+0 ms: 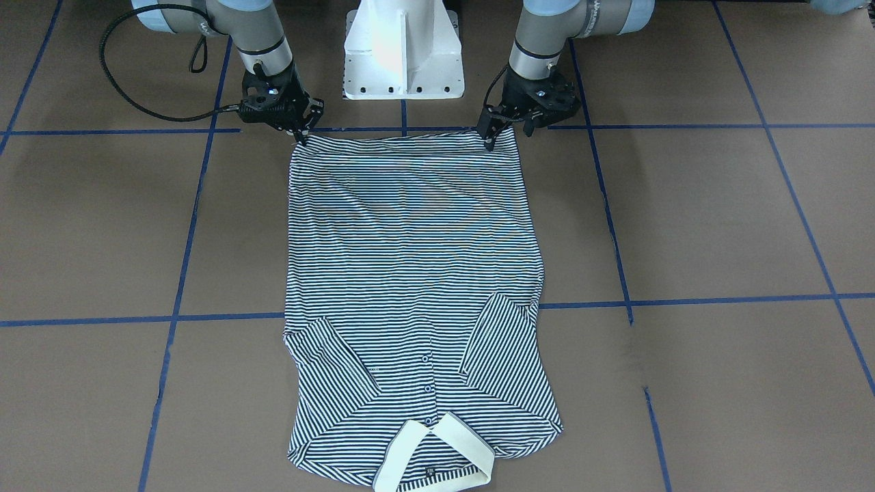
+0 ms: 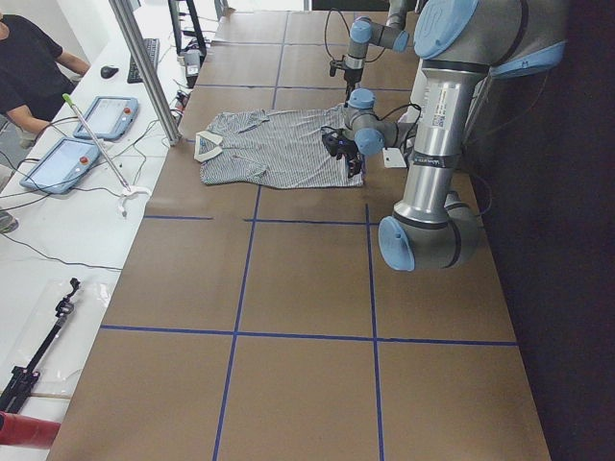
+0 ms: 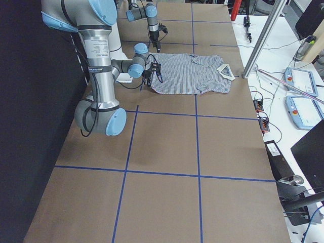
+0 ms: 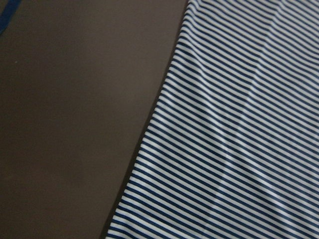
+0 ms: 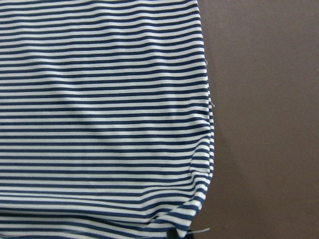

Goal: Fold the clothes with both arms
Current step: 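Move the left gripper to the other hem corner while the right grasps its corner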

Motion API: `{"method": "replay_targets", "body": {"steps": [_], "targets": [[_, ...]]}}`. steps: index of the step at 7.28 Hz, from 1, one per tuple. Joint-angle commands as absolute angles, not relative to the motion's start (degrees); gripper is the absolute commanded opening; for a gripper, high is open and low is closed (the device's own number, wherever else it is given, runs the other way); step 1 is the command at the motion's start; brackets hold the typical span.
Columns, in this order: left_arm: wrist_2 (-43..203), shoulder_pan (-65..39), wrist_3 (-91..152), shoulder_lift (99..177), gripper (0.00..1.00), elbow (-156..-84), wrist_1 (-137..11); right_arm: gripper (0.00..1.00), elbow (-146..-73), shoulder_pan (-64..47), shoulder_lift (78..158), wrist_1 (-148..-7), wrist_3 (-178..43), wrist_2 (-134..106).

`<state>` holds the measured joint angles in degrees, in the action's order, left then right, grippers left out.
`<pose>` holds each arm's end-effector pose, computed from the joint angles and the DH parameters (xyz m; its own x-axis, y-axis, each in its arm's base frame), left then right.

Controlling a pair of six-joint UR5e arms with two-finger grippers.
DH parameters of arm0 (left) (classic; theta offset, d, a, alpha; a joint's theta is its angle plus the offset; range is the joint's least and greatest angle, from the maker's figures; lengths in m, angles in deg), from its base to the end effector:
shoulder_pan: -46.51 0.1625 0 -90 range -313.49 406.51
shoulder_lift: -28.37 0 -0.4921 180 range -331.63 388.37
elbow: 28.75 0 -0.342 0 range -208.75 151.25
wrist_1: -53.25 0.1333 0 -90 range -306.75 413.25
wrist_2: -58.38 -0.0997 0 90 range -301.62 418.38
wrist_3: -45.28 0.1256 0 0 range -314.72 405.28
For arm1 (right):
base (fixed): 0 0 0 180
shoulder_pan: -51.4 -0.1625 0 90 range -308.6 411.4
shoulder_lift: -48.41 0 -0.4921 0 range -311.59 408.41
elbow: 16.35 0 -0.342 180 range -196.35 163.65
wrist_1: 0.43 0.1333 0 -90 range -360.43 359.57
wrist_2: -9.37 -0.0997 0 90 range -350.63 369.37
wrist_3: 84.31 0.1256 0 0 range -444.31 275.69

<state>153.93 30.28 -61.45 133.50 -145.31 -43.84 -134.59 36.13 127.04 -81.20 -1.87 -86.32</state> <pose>0.4880 -0.2682 0.4175 0.5459 -0.4573 -0.7020 0.3816 0.8817 -0.2776 -0.4700 -0.2536 0.4341 0.6544 0.0430 0.7549 -0.1049 0.9939 0.0344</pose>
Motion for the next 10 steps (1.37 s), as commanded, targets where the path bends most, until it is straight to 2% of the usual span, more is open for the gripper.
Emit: {"method": "replay_targets", "body": {"steps": [1, 6, 8, 9, 10], "targets": [[152.51, 33.76, -64.40, 132.78, 1.00, -144.76, -43.87, 0.00, -134.74, 36.02, 126.99, -81.12, -1.87, -86.34], [152.43, 34.82, -65.20, 132.61, 0.99, -142.31, -43.79, 0.00, -134.74, 35.49, 126.90, -81.12, -2.48, -86.95], [152.16, 34.99, -65.28, 132.61, 0.96, -141.86, -43.70, 0.00, -134.74, 35.23, 126.90, -81.12, -2.40, -86.87], [152.16, 35.00, -65.28, 132.61, 0.88, -141.86, -43.70, 0.00, -134.65, 35.22, 126.90, -81.12, -2.48, -86.87], [152.16, 35.00, -65.20, 132.61, 0.76, -141.86, -43.78, 0.00, -134.74, 35.22, 126.90, -81.12, -2.40, -86.95]]}}
